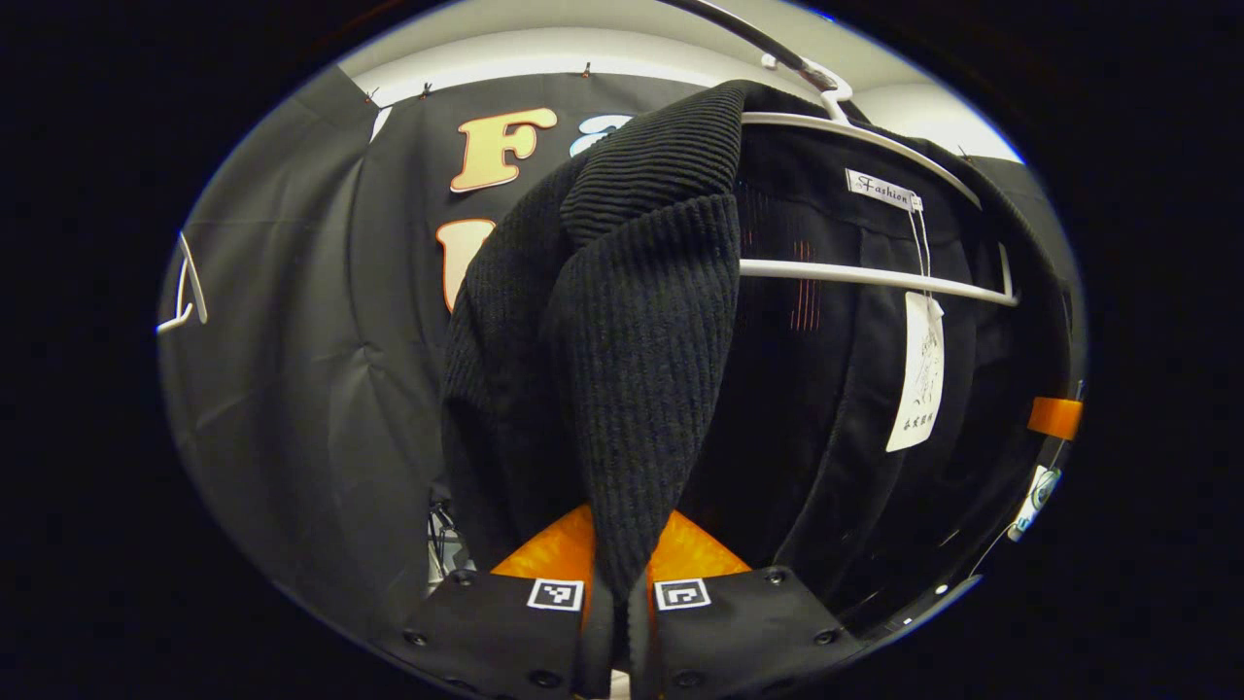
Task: Grasp the clothes on the hanger with both hands and then place them into the laundry hamper below.
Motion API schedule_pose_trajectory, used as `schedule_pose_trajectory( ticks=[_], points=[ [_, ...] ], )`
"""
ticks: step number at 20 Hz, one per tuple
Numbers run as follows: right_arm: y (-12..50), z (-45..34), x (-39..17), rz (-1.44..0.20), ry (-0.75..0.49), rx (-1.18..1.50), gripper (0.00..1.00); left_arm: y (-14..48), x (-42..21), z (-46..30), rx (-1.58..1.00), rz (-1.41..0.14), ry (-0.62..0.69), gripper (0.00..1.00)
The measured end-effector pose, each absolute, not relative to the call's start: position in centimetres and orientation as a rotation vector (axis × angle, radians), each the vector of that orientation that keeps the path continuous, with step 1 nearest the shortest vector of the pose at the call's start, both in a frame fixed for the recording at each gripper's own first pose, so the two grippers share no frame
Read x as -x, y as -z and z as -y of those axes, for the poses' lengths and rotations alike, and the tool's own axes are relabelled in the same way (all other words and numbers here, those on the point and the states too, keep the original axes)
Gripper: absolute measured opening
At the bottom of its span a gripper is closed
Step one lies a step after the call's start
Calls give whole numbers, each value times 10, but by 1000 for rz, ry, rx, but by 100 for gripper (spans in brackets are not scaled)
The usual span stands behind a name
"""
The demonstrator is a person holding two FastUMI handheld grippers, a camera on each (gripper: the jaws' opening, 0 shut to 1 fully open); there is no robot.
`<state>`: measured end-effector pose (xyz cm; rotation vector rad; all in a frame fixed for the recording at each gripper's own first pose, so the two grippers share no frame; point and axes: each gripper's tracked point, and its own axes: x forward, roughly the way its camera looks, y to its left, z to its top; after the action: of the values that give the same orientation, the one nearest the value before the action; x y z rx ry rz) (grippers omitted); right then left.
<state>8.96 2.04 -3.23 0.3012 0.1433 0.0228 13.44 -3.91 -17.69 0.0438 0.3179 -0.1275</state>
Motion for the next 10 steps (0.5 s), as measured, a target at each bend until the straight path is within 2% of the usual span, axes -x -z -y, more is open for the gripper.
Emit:
schedule_pose_trajectory(
  ticks=[5, 10],
  points=[
    [12, 11, -83, -96, 11, -314, 1, 163, -127, 39, -72, -290, 150, 8],
    [-10, 49, -87, -48, 47, -330, 0, 145, -117, 31, -53, -272, 155, 9]
  ],
)
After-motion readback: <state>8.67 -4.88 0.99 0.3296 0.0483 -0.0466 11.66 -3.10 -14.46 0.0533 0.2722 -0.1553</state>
